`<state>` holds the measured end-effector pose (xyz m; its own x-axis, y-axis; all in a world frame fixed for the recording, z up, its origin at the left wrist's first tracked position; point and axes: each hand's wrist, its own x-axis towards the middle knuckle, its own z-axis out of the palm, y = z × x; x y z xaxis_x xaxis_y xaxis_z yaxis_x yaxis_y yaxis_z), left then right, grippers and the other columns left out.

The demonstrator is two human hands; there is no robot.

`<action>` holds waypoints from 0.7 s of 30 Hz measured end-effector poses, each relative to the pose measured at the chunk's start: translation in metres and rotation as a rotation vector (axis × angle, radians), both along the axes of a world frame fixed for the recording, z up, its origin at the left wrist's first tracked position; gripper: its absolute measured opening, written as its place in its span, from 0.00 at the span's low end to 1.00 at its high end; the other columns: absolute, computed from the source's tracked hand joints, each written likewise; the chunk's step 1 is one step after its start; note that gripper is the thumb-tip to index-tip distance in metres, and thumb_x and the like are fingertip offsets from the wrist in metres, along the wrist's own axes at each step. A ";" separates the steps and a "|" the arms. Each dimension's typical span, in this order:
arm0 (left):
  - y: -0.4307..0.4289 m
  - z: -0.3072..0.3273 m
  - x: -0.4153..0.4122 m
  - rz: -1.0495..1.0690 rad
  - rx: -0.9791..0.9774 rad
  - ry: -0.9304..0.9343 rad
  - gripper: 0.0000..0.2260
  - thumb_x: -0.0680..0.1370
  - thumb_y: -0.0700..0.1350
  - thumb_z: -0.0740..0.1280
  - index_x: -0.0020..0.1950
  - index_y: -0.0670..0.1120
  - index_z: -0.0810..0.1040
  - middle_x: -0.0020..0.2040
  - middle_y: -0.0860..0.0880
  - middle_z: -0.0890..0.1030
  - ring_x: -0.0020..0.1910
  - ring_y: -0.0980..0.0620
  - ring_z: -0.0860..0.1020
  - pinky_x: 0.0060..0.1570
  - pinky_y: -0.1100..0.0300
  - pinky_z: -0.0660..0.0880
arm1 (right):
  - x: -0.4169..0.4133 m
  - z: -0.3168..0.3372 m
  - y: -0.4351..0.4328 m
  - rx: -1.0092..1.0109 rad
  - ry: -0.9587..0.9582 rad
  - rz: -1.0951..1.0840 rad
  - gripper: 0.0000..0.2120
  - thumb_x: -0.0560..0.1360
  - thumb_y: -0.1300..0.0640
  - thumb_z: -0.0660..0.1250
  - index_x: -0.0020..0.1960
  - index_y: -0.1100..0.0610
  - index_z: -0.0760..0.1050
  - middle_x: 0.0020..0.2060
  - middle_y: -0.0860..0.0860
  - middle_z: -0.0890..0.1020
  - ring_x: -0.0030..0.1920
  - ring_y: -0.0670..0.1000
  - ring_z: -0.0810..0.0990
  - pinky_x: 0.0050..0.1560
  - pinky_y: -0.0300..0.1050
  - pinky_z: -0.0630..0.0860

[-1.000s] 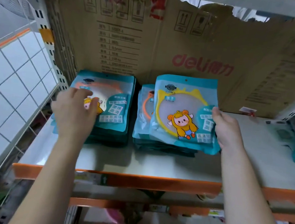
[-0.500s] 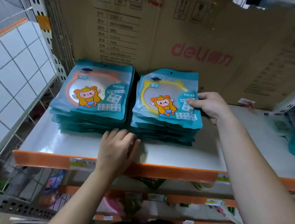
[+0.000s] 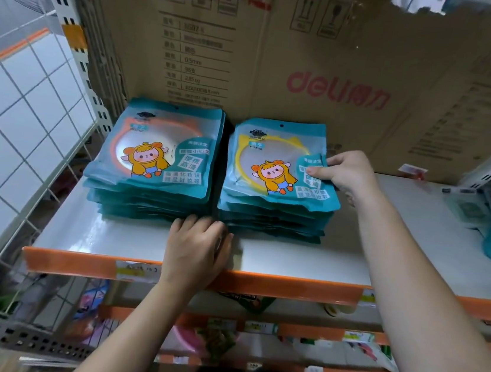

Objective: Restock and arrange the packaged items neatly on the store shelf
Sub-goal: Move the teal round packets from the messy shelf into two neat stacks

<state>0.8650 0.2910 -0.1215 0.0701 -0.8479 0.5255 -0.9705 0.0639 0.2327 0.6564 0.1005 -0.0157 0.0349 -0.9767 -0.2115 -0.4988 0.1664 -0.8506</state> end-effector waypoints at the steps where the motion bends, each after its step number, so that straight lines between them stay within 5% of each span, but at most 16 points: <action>1: 0.000 0.000 0.000 0.003 0.005 -0.005 0.09 0.76 0.48 0.65 0.41 0.45 0.80 0.39 0.47 0.82 0.39 0.46 0.78 0.43 0.53 0.71 | -0.001 -0.002 -0.001 -0.006 0.018 -0.009 0.14 0.65 0.59 0.80 0.44 0.60 0.78 0.38 0.53 0.84 0.37 0.49 0.85 0.33 0.44 0.80; 7: 0.002 0.003 -0.006 -0.036 0.017 0.019 0.08 0.76 0.47 0.66 0.41 0.45 0.79 0.38 0.48 0.80 0.35 0.47 0.77 0.37 0.58 0.69 | -0.013 -0.025 0.005 -0.079 -0.018 -0.058 0.12 0.70 0.48 0.76 0.44 0.53 0.76 0.42 0.50 0.83 0.42 0.48 0.83 0.32 0.42 0.78; 12: -0.001 0.008 -0.045 -0.166 0.128 0.010 0.05 0.73 0.48 0.72 0.43 0.47 0.79 0.38 0.50 0.80 0.36 0.48 0.77 0.37 0.59 0.69 | -0.046 -0.052 0.032 -0.165 0.019 -0.113 0.13 0.79 0.47 0.64 0.50 0.56 0.79 0.46 0.54 0.83 0.50 0.58 0.82 0.55 0.60 0.78; 17: -0.022 0.020 -0.097 -0.287 0.239 -0.001 0.07 0.76 0.48 0.68 0.49 0.46 0.80 0.43 0.48 0.81 0.41 0.45 0.80 0.40 0.54 0.75 | -0.099 -0.068 0.075 -0.347 0.251 -0.108 0.04 0.76 0.57 0.68 0.48 0.54 0.81 0.44 0.51 0.84 0.40 0.46 0.79 0.44 0.35 0.71; 21: -0.036 0.028 -0.149 -0.400 0.249 0.002 0.10 0.79 0.51 0.62 0.55 0.48 0.78 0.48 0.48 0.80 0.45 0.46 0.79 0.45 0.54 0.74 | -0.154 -0.072 0.093 -0.368 0.402 -0.105 0.08 0.77 0.59 0.67 0.54 0.57 0.81 0.48 0.53 0.83 0.45 0.50 0.81 0.46 0.38 0.72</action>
